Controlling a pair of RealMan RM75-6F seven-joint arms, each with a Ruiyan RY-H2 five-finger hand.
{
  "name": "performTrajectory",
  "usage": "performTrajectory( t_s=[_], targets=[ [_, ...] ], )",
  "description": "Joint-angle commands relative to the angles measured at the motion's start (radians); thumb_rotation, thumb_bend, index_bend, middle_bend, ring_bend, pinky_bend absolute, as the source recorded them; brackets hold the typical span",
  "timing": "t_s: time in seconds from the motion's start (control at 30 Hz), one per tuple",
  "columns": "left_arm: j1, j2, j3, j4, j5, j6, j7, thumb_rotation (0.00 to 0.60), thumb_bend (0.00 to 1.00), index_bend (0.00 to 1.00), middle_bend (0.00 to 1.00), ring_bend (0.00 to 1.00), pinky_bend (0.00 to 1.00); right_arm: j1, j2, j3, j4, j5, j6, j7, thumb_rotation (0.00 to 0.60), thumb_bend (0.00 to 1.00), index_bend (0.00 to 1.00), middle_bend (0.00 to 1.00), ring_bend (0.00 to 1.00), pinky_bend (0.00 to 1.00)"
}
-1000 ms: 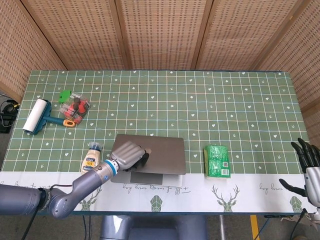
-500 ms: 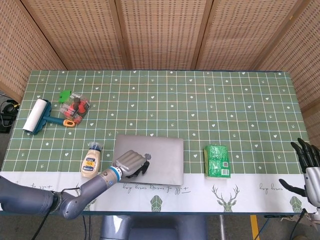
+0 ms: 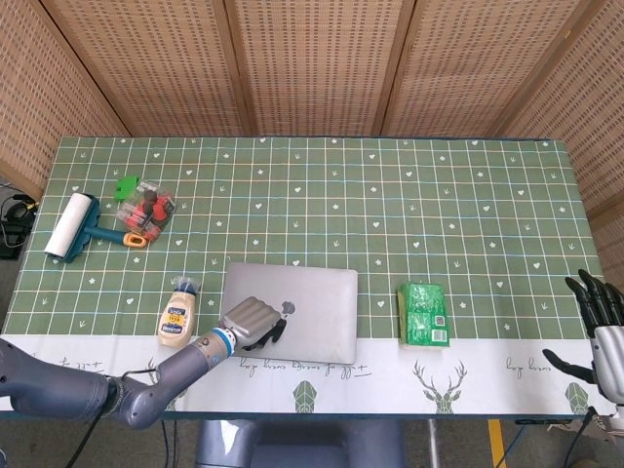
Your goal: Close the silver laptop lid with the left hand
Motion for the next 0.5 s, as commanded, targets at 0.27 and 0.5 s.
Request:
performTrajectory(
  t_s=[0.27, 0.5],
  targets=[
    [0.014, -0.008, 0.005, 0.001, 0.006, 0.010, -0.001, 0.600, 1.00, 0.49, 0.42, 0.38, 0.40, -0.001, 0.001, -0.005, -0.006, -0.007, 0.001, -0.006, 0.600, 0.02, 0.00, 0.00, 0.00, 0.00],
    [0.066, 0.032, -0.010, -0.052, 0.078, 0.091, -0.036, 0.600, 0.74, 0.30, 0.17, 0.17, 0.22, -0.001, 0.000, -0.006, -0.008, -0.011, 0.003, -0.009, 0.600, 0.02, 0.00, 0.00, 0.00, 0.00]
  ],
)
